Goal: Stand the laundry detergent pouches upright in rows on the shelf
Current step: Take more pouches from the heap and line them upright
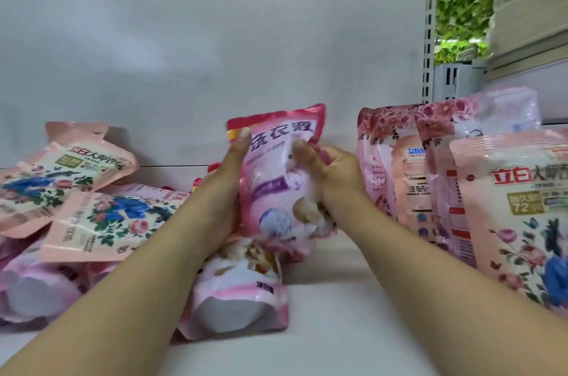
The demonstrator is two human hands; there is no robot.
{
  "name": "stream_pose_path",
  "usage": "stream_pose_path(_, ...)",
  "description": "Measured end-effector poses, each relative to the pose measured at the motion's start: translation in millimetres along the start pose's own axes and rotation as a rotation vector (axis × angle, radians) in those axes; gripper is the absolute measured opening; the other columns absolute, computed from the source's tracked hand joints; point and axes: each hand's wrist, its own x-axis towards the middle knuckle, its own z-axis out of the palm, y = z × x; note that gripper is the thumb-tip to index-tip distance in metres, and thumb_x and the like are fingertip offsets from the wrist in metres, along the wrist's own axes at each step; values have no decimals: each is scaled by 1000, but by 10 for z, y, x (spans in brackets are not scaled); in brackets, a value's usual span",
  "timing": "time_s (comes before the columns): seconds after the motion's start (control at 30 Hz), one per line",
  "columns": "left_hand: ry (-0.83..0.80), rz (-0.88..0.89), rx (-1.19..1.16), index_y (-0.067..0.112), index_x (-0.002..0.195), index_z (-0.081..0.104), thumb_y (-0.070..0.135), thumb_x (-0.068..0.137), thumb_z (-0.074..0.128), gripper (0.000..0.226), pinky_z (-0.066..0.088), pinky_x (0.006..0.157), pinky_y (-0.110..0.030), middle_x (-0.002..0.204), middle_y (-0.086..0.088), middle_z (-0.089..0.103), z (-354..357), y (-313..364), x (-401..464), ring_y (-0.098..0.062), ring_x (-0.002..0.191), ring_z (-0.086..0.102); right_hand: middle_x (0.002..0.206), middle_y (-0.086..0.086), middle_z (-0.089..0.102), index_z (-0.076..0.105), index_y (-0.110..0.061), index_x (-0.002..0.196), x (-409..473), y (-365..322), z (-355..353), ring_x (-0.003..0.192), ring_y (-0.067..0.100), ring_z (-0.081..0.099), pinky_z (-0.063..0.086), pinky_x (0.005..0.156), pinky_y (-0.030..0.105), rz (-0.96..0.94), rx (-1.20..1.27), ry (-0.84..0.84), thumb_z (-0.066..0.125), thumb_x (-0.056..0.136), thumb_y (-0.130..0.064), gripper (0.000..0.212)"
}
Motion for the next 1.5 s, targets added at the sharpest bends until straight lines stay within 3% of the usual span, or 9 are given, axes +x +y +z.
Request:
stream_pose_path(0.1, 23, 62, -269, 9, 113, 63, 40, 61, 72, 62, 57, 72, -47, 100, -17, 71, -43, 10, -41, -29, 86, 70, 49, 7, 54, 59, 12, 70, -58, -43, 98, 44, 16, 40, 32, 36, 15, -13, -72, -144, 62, 65, -47, 60)
stream_pose_path(0.3, 446, 438, -308, 20, 73, 67, 19, 73, 73, 6, 56, 73, -39, 67, 4, 73, -61, 39, -1, -16, 69, 71, 27, -5, 38, 38, -14, 52, -31, -12, 114, 24, 4, 32, 30, 32, 13, 61, -67, -115, 52, 87, -38, 45)
stream_pose_path(0.53, 537, 545, -267, 22, 79, 62, 31, 81, 66, 10, 56, 77, -36, 71, 10, 72, -79, 63, 2, -12, 74, 70, 49, -4, 43, 43, -17, 57, -15, -6, 143, 44, 7, 42, 36, 46, 19, 133, -190, -111, 42, 90, -45, 44)
stream_pose_path(0.63, 500, 531, -244, 23, 78, 61, 35, 85, 60, 14, 55, 82, -40, 70, 10, 71, -41, 76, -32, -14, 77, 69, 90, 0, 62, 59, -21, 96, 19, -96, 93, 83, 14, 57, 45, 76, 24, 118, -246, -209, 44, 92, -41, 26)
stream_pose_path(0.87, 385, 514, 118, 27, 69, 61, 57, 77, 56, 31, 53, 73, -37, 70, 6, 65, 36, 26, -74, -20, 73, 64, 121, 3, 58, 33, -25, 129, 28, -90, -125, 104, 28, 60, 52, 83, 51, 522, -390, -442, 83, 58, -38, 88)
stream_pose_path(0.97, 273, 466, 309, 24, 78, 59, 52, 79, 51, 29, 50, 68, -32, 74, 5, 64, 54, 25, -105, -14, 71, 62, 103, 6, 68, 51, -13, 115, 87, 23, -170, 89, 24, 65, 55, 78, 42, 498, -185, -321, 78, 69, -12, 53)
stream_pose_path(1.13, 163, 392, 453, 12, 126, 55, 72, 49, 59, 97, 42, 102, -43, 120, -11, 63, 62, 16, -126, -22, 110, 60, 103, 7, 64, 53, -15, 100, 225, 208, -269, 94, 27, 61, 49, 90, 41, 359, -97, 183, 70, 77, -12, 29)
stream_pose_path(1.33, 93, 396, 647, 40, 78, 60, 60, 58, 49, 30, 46, 96, -38, 84, 11, 67, 121, -2, -177, -18, 95, 64, 121, 0, 51, 38, -11, 132, 162, 385, -308, 106, 10, 43, 29, 86, 22, 166, -228, 326, 59, 87, -16, 50)
stream_pose_path(1.5, 42, 352, 765, 40, 80, 58, 64, 58, 41, 37, 45, 77, -23, 82, 17, 63, 129, 7, -191, -2, 86, 60, 129, 5, 53, 42, -12, 129, 223, 570, -306, 118, 23, 48, 34, 93, 29, 338, -205, 275, 55, 90, -23, 43)
